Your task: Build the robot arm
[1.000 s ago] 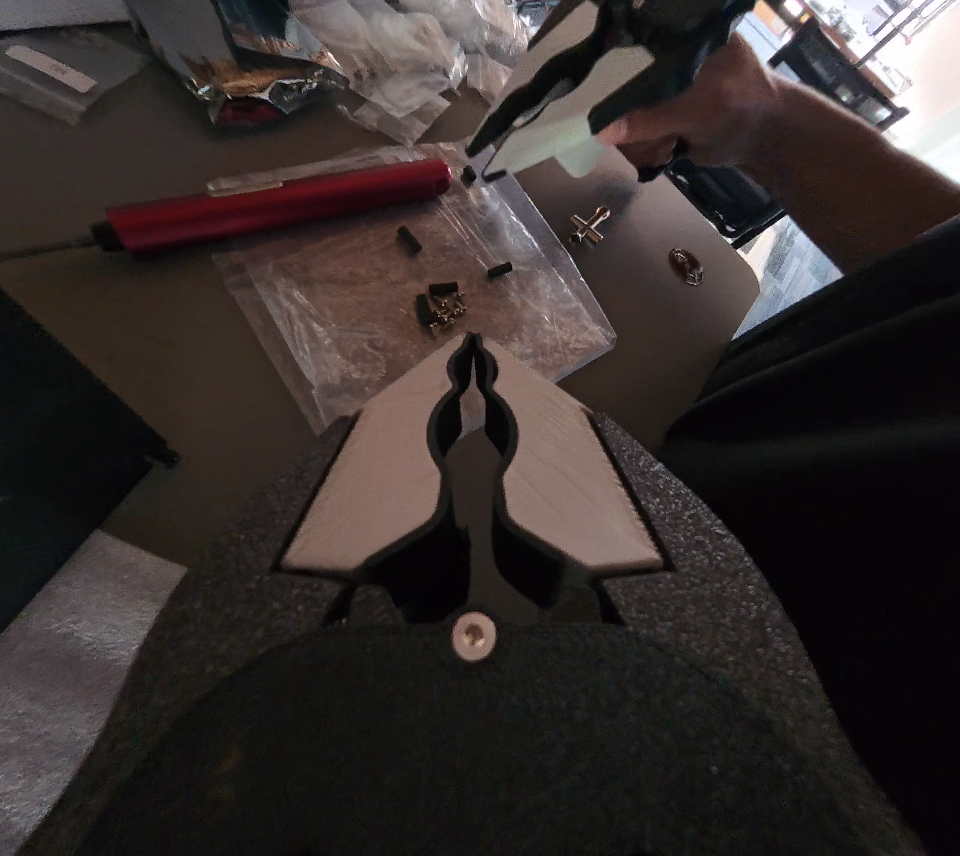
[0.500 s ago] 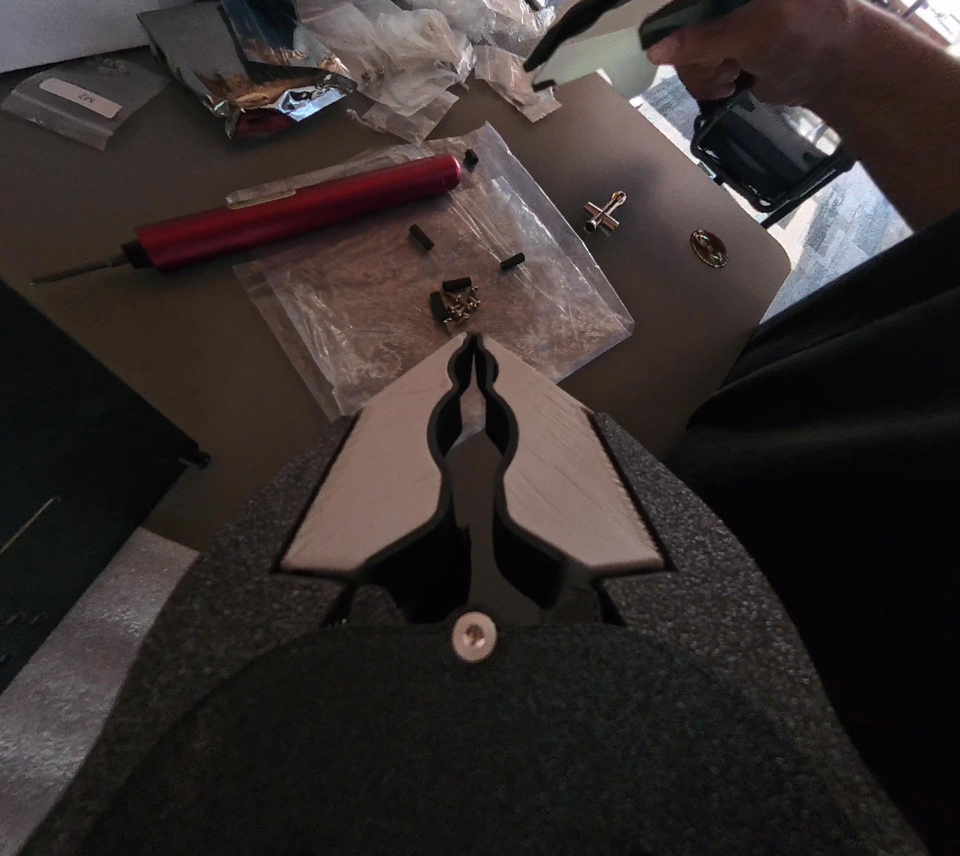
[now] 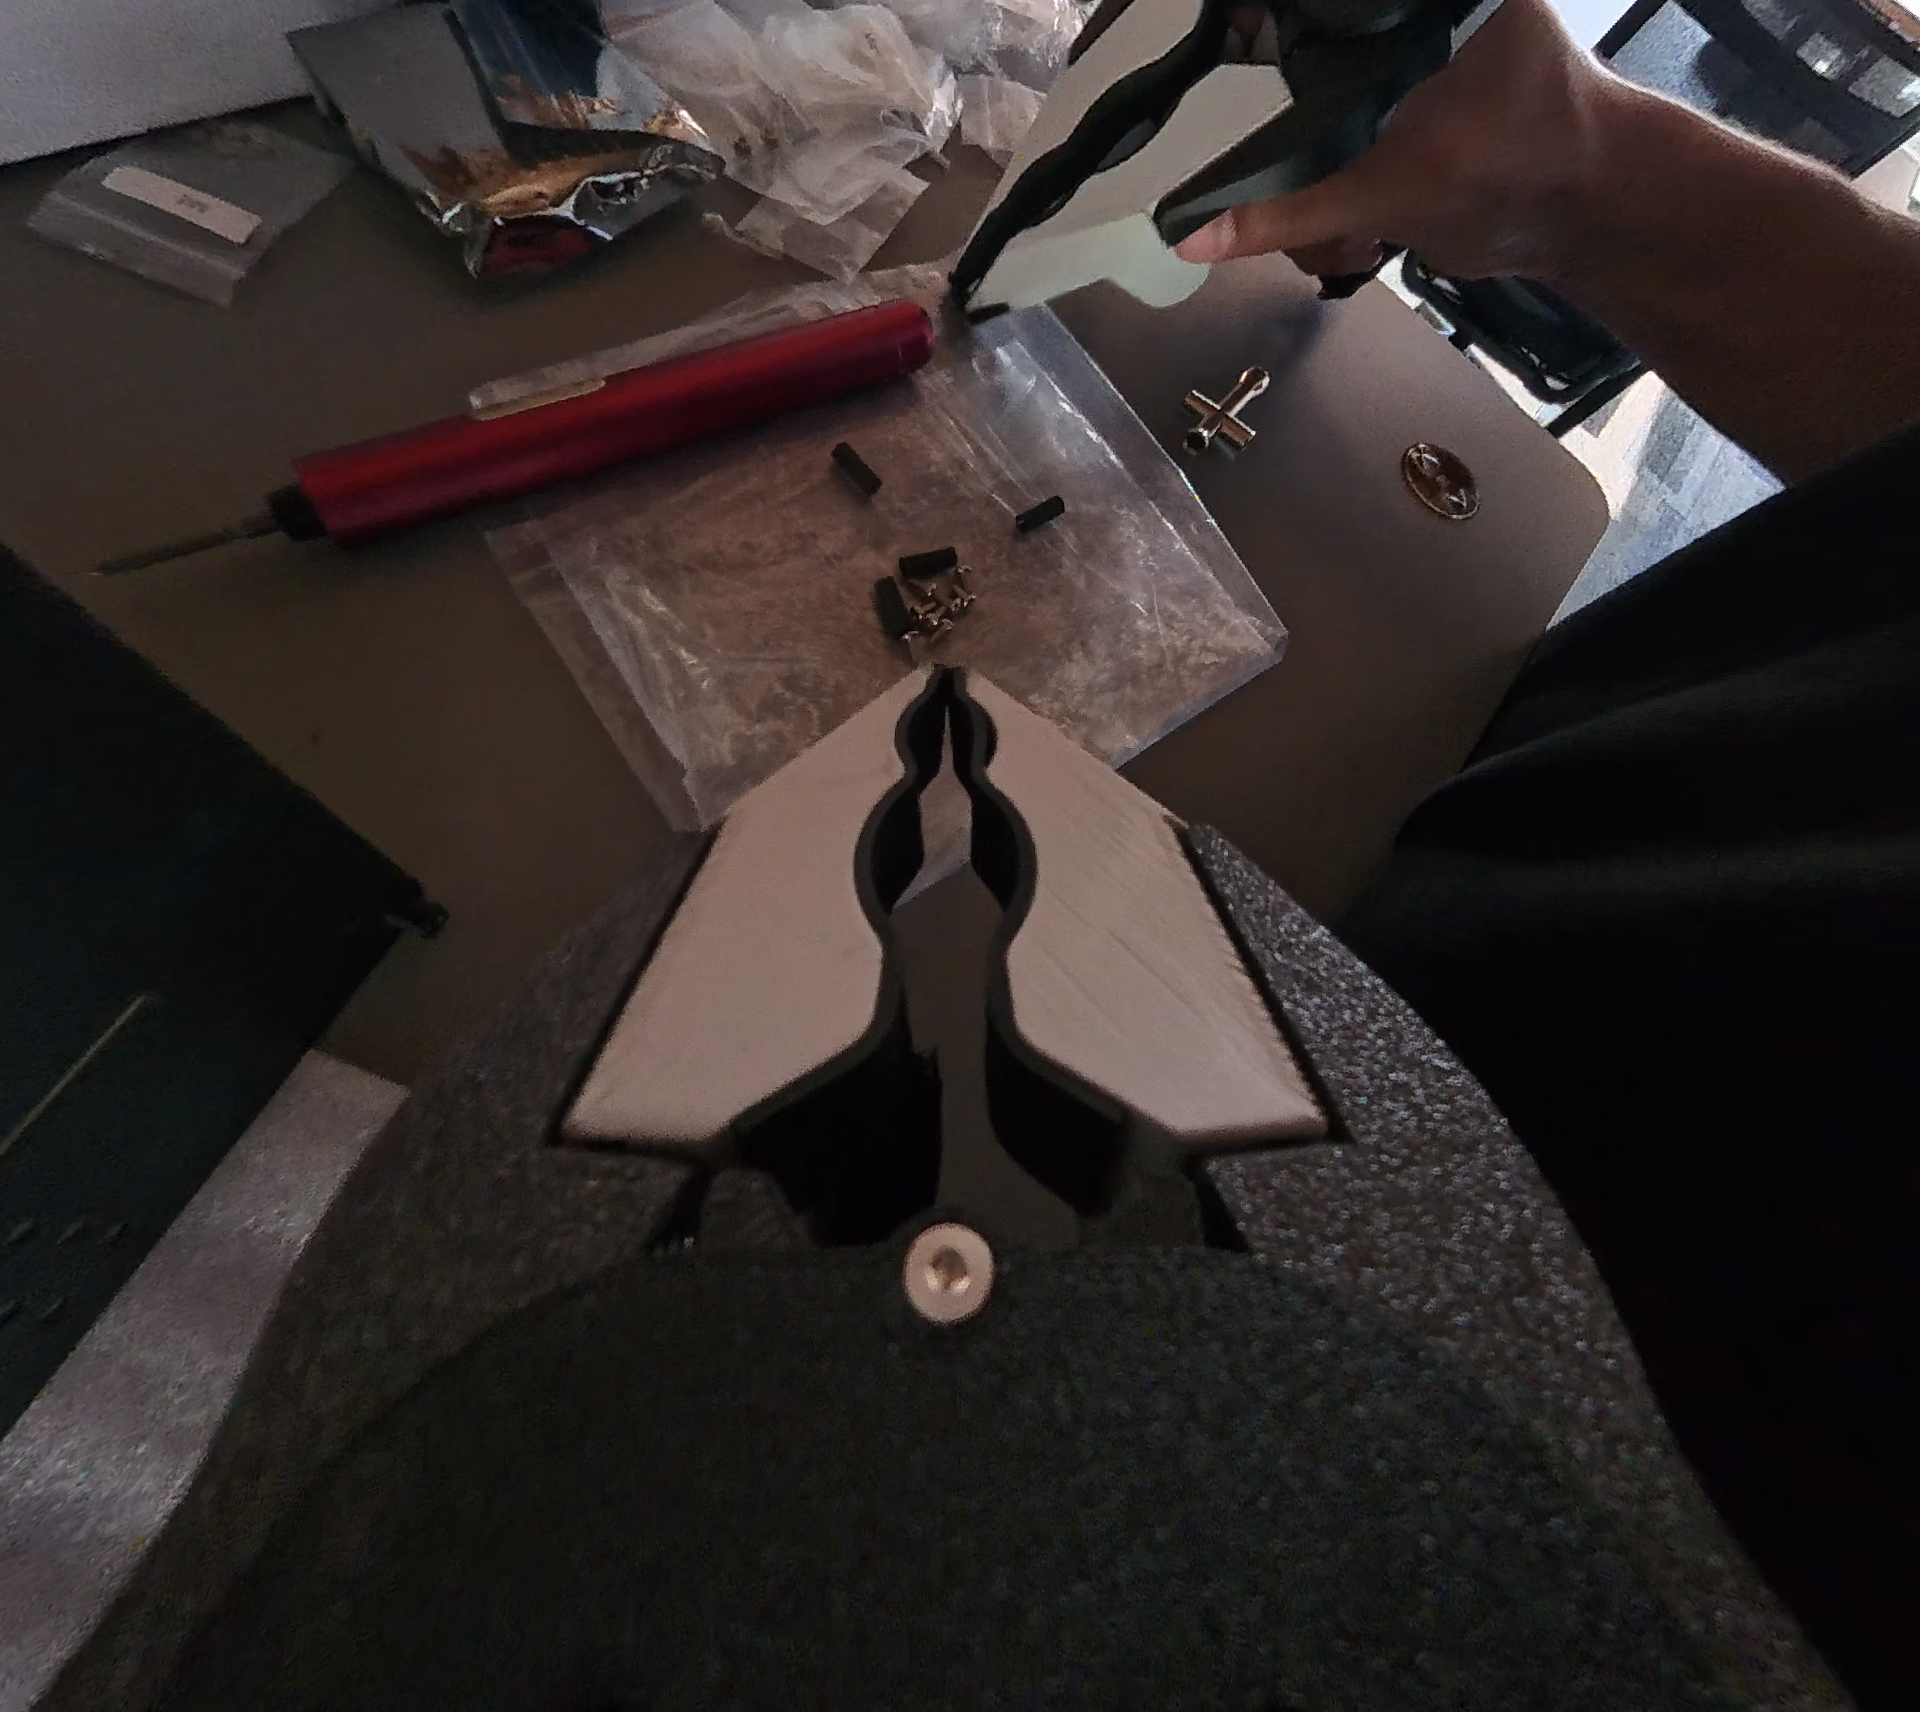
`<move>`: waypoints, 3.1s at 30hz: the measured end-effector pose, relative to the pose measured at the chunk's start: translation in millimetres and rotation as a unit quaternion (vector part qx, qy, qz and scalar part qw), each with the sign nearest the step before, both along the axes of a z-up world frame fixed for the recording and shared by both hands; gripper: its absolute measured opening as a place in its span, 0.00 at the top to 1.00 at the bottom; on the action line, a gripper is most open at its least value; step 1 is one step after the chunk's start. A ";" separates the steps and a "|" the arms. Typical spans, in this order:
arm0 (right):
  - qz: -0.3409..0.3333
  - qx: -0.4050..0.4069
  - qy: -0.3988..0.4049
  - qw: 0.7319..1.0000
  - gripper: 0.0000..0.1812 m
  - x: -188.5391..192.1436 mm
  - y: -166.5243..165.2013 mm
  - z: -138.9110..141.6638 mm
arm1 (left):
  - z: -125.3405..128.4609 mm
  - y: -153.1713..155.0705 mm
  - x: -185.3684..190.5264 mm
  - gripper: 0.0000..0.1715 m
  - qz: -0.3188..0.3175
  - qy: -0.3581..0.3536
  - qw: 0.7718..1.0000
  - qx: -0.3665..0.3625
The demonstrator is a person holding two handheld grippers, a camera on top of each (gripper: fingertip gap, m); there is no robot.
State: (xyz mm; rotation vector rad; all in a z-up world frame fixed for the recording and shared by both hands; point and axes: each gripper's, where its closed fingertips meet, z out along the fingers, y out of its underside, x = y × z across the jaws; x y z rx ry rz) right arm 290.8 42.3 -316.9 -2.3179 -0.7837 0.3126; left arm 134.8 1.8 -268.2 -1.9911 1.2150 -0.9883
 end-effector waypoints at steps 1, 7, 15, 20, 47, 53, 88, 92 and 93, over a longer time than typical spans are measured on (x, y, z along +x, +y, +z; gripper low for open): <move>-0.009 0.012 0.008 1.000 0.96 4.1 0.7 6.4 | 0.4 0.4 -0.6 1.00 0.002 -0.001 1.000 -0.001; -0.159 0.023 -0.020 0.987 0.96 113.7 -16.9 16.1 | 4.0 4.4 -2.4 1.00 0.006 -0.008 1.000 0.001; -0.180 0.015 0.012 0.983 0.96 129.7 -18.8 -1.2 | 5.3 2.2 -1.1 1.00 -0.005 -0.002 1.000 0.003; -0.195 0.020 0.043 0.980 0.93 131.4 -21.3 3.8 | 10.2 -1.3 -9.3 1.00 0.005 -0.003 1.000 -0.005; -0.094 0.059 0.288 0.951 0.91 -362.1 -91.9 92.1 | 71.7 -32.9 -402.5 0.90 0.250 -0.003 0.966 0.068; -0.177 0.071 0.324 0.926 0.91 -386.6 -117.6 108.7 | 69.8 -45.5 -466.7 0.90 0.244 0.016 0.966 0.079; -0.272 0.162 0.187 0.930 0.91 -352.2 -169.5 140.2 | 87.0 -43.2 -528.2 0.92 0.206 0.015 0.972 0.113; -0.268 0.166 0.179 0.932 0.91 -350.3 -154.5 140.5 | 90.5 -31.7 -526.1 0.91 0.207 0.013 0.972 0.109; -0.268 0.166 0.174 0.933 0.92 -348.7 -149.9 139.4 | 90.9 -28.9 -525.9 0.91 0.206 0.015 0.972 0.108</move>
